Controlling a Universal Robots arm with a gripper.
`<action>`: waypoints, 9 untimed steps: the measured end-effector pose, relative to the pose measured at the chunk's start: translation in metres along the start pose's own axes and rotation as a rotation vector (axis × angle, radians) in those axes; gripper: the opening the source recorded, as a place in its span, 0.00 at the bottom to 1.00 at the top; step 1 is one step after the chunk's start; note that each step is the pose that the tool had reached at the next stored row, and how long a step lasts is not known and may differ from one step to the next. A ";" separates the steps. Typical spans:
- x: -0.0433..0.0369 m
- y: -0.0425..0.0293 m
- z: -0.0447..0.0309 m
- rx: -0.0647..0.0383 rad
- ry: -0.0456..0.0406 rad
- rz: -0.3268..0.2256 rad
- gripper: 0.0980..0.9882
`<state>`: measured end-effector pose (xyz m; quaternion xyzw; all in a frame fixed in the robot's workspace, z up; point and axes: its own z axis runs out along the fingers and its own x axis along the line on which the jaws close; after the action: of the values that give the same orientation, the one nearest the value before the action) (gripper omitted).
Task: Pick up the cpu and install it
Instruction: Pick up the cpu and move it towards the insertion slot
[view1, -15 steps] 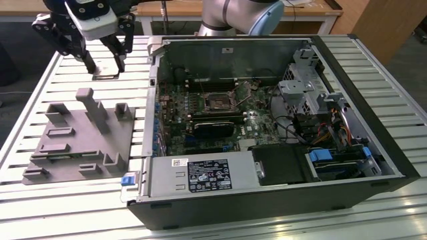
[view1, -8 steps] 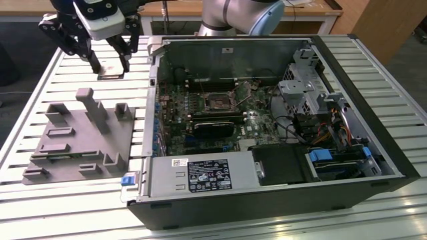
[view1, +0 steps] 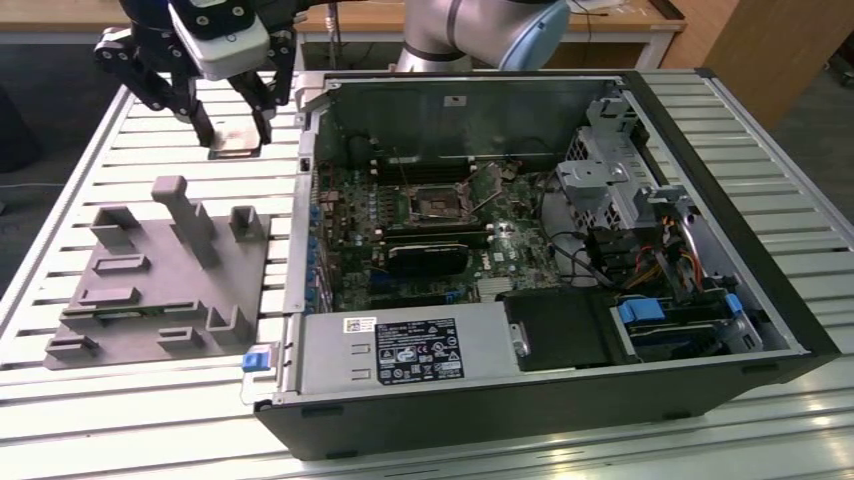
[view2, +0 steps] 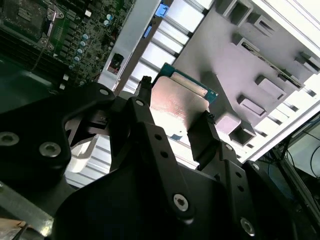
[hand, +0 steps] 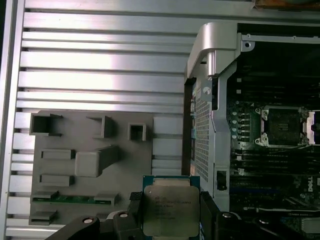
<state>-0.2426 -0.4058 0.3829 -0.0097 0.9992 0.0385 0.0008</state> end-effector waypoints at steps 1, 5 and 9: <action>-0.0013 0.0000 0.0000 0.000 0.0000 0.000 0.50; -0.0064 -0.0001 0.0000 0.000 0.0000 0.000 0.50; -0.0110 -0.0002 0.0000 0.000 0.0001 0.000 0.50</action>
<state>-0.2316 -0.4058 0.3829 -0.0097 0.9992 0.0385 0.0008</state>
